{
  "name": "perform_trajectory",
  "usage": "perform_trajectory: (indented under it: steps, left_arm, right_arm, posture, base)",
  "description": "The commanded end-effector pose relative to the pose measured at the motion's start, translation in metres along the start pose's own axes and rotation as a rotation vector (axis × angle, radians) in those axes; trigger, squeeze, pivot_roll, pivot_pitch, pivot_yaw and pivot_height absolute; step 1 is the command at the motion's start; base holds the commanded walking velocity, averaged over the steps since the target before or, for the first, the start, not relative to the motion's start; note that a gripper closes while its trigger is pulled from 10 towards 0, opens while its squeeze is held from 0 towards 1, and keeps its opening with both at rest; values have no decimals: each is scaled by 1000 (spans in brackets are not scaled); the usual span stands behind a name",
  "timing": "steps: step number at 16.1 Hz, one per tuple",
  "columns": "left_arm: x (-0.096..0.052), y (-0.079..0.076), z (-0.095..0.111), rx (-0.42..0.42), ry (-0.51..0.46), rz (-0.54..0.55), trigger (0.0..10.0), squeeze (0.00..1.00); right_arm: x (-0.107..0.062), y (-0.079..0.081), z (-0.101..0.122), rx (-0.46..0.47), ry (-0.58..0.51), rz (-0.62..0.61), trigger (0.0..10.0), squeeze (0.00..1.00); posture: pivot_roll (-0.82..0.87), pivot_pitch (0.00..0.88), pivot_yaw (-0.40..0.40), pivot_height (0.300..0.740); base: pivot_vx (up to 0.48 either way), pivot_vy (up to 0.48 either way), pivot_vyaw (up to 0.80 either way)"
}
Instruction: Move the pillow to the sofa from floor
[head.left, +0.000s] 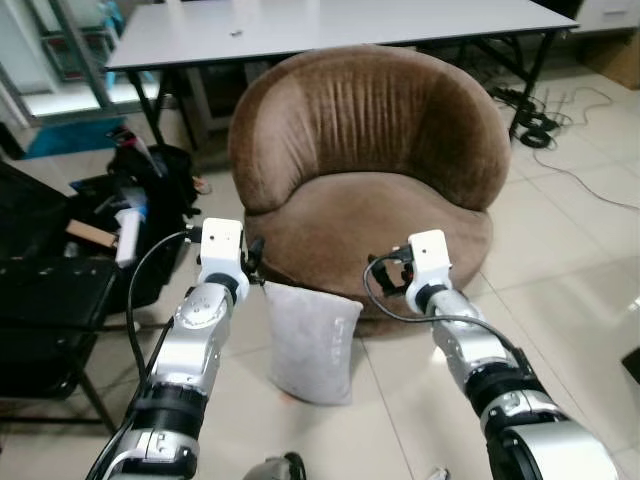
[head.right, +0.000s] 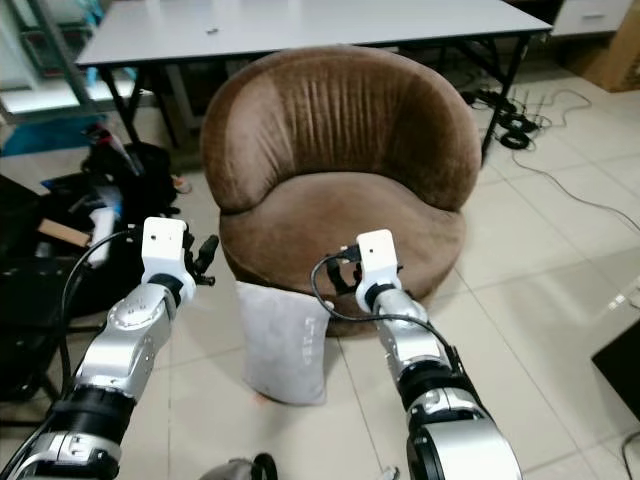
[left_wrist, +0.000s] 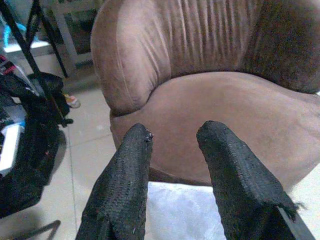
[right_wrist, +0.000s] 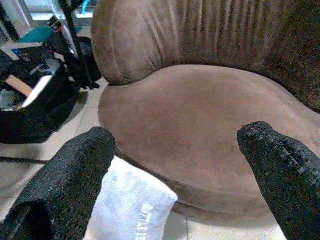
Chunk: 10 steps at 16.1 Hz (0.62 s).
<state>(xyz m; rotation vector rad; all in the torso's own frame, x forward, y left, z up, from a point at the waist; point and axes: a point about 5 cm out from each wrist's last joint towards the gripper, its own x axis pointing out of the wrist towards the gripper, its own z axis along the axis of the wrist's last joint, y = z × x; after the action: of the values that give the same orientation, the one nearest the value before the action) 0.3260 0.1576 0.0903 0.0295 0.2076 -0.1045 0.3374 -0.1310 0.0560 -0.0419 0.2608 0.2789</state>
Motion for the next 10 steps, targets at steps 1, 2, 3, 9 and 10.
perform_trajectory:
  steps: [1,2,3,9,10]
  left_arm:
    - [0,1,1,15,-2,5,10000,0]
    - [0,1,1,17,-2,6,10000,0]
    - [0,1,1,17,-3,6,10000,0]
    - [0,0,1,-28,9,5,10000,0]
    - [0,-1,0,-25,19,-2,10000,0]
  right_arm:
    - [-1,-5,-1,17,6,-22,10000,0]
    - [-1,-5,-1,17,6,-22,10000,0]
    - [-1,-5,-1,14,7,-22,10000,0]
    - [-2,-3,-4,13,16,-12,10000,0]
    - [-3,-4,-4,13,15,-11,10000,0]
  posture:
    - [-109,0,81,740]
    - [-109,0,81,740]
    - [-109,0,81,740]
    - [-115,0,84,740]
    - [-115,0,84,740]
  base:
    - [0,0,0]
    - [0,0,0]
    - [0,0,0]
    - [160,0,0]
    - [480,0,0]
